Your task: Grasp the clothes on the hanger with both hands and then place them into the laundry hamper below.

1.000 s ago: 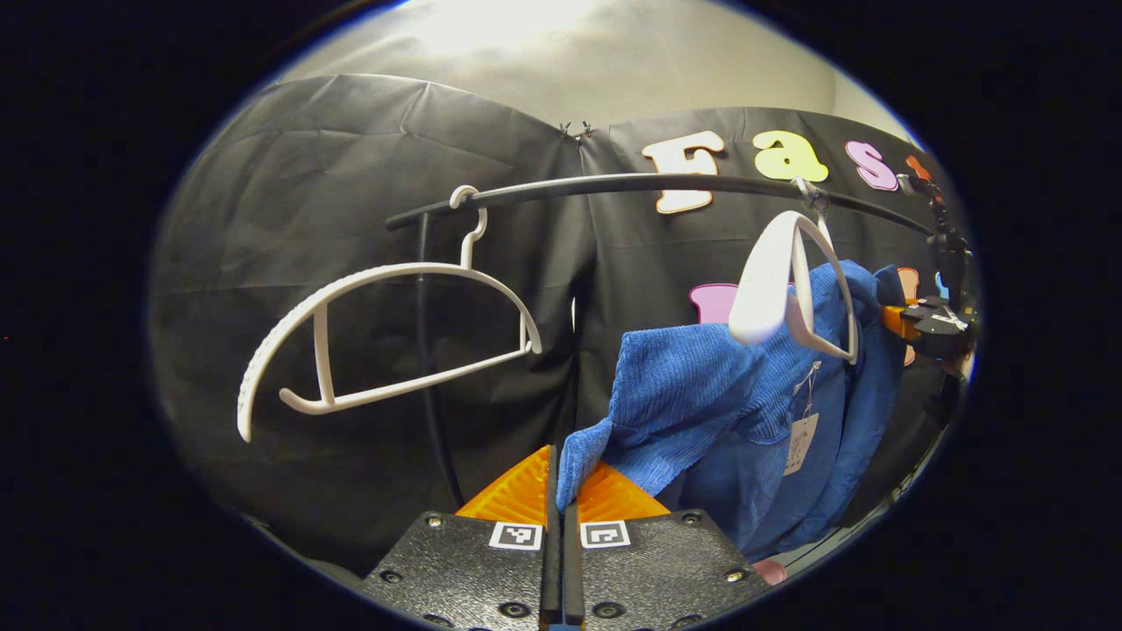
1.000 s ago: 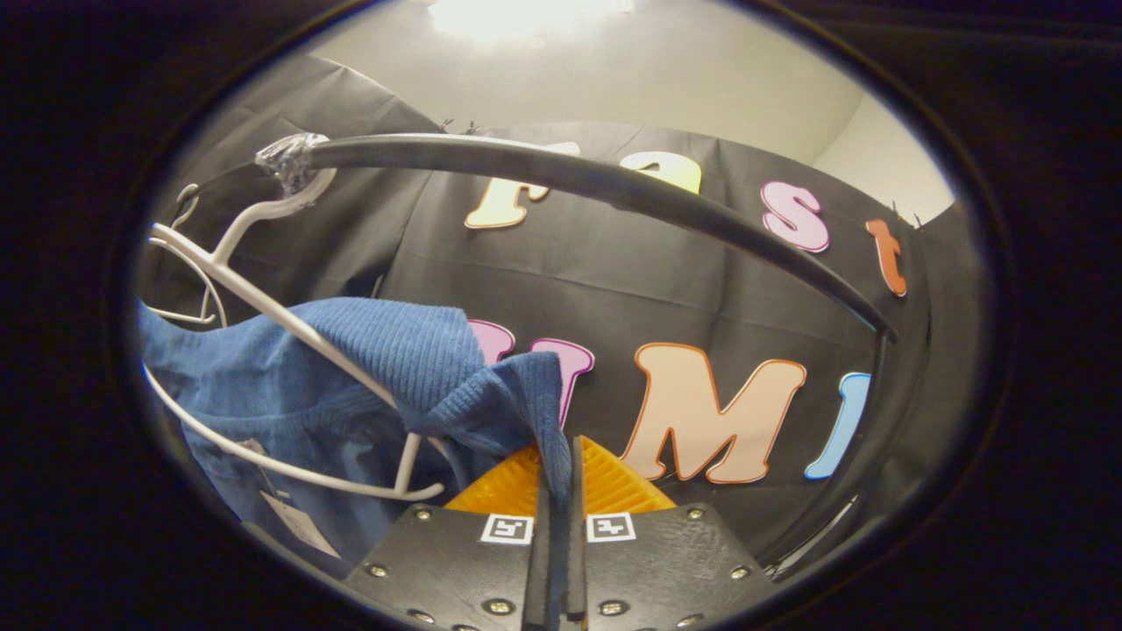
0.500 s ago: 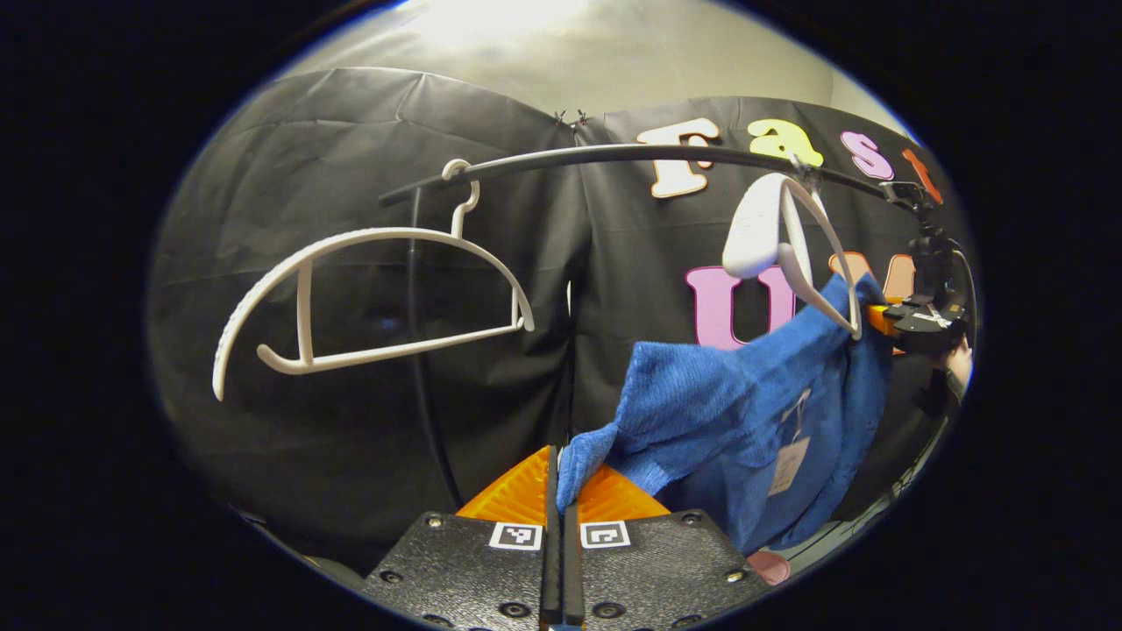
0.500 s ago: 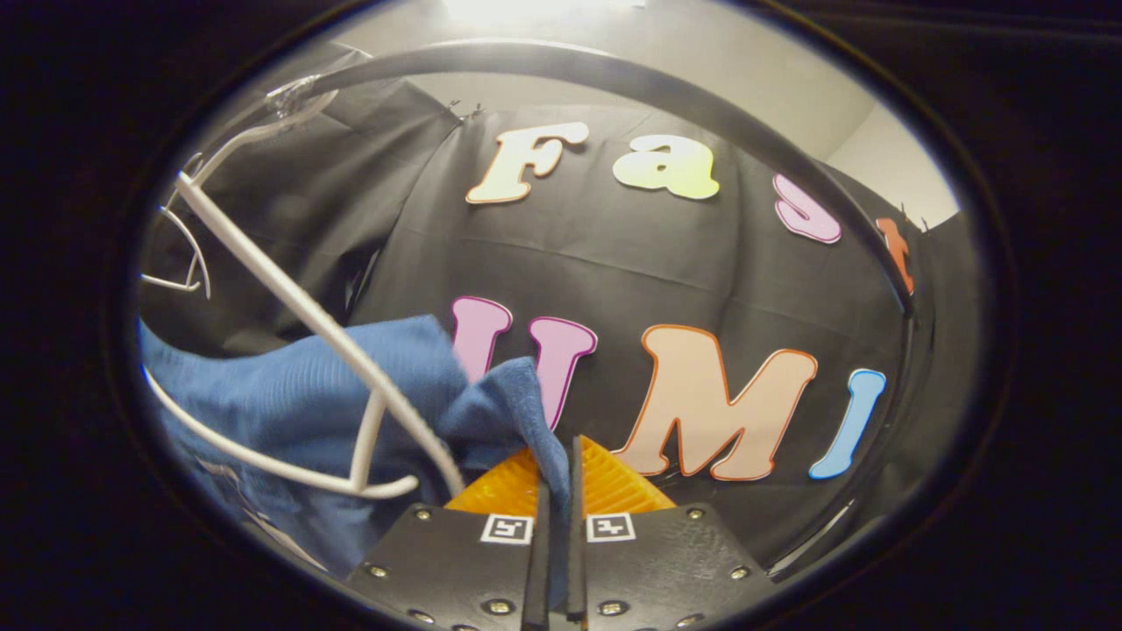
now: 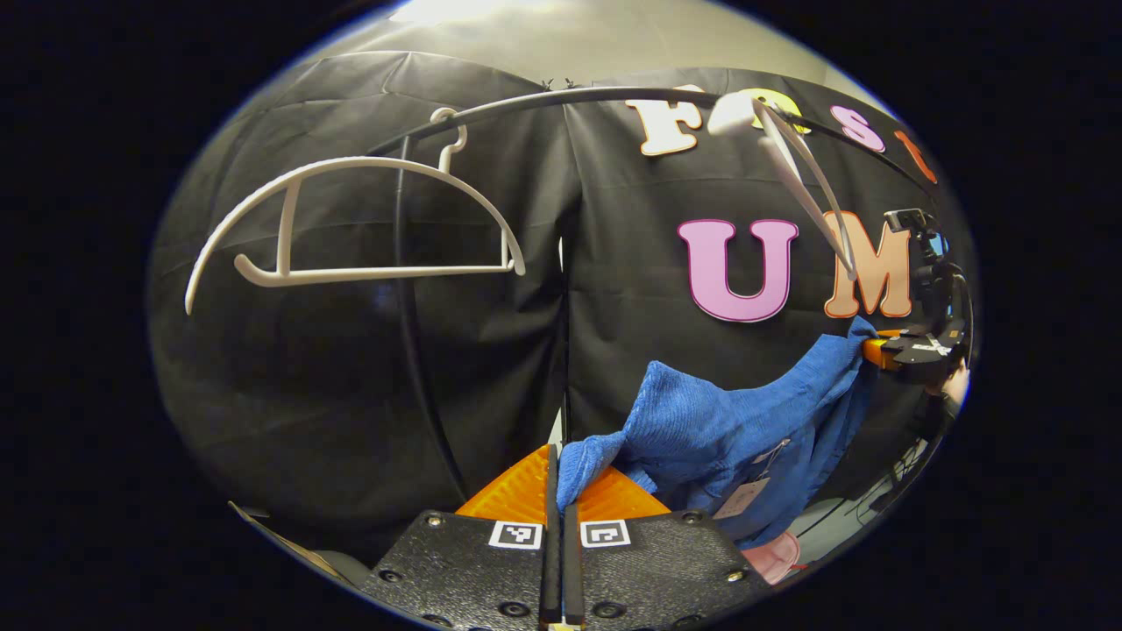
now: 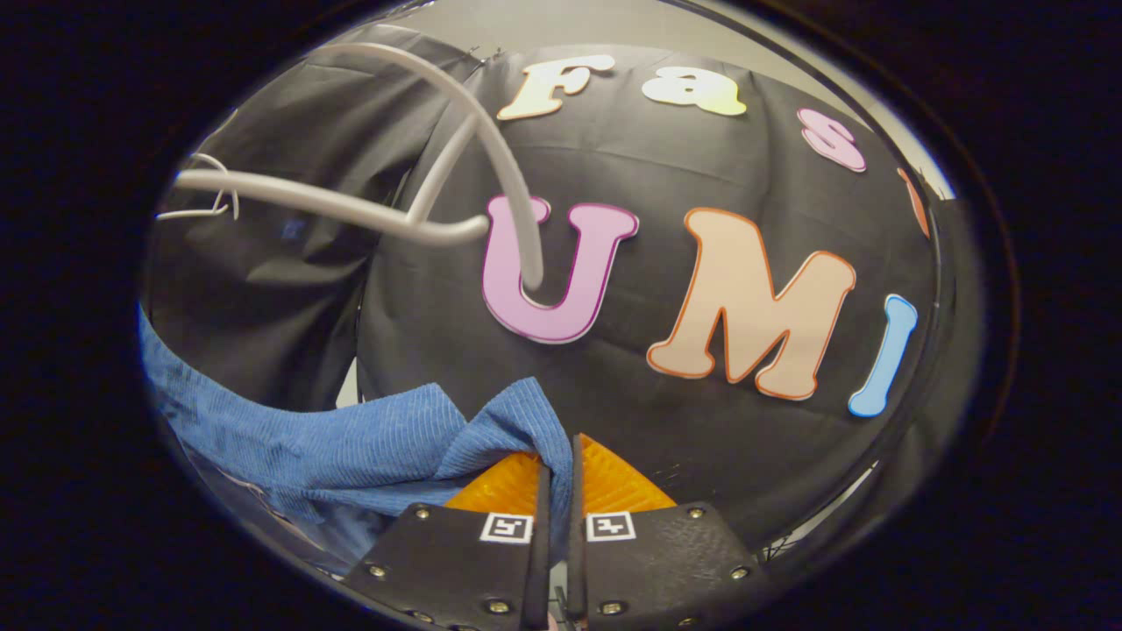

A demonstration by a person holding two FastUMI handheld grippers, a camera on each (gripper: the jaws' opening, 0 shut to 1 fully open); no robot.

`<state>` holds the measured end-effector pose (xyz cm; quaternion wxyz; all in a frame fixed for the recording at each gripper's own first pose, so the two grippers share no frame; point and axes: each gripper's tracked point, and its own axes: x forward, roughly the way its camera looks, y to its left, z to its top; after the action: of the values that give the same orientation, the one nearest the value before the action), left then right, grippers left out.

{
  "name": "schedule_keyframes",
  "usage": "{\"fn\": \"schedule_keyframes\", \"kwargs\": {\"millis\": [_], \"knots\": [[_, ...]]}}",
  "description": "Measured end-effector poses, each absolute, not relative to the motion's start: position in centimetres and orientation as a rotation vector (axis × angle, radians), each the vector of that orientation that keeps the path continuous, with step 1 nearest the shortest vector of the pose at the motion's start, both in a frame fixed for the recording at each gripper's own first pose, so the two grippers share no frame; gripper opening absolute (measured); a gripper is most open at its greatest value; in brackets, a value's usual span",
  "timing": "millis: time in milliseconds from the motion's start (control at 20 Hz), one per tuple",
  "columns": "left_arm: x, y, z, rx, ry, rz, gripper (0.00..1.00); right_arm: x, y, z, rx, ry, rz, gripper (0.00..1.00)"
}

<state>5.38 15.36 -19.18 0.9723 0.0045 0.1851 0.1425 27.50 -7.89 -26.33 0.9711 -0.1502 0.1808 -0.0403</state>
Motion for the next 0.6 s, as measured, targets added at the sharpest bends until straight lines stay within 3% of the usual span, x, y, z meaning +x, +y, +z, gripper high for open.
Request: {"fn": "schedule_keyframes", "kwargs": {"millis": [250,600], "knots": [[5.6,13.1,-19.9,0.054,0.394,0.222,0.02,24.2,-7.5,-28.3,-0.277,0.424,-0.058,0.08],[7.7,7.3,-18.6,0.052,0.356,0.062,0.02,20.9,-6.7,-25.7,-0.242,0.405,-0.042,0.08]]}}
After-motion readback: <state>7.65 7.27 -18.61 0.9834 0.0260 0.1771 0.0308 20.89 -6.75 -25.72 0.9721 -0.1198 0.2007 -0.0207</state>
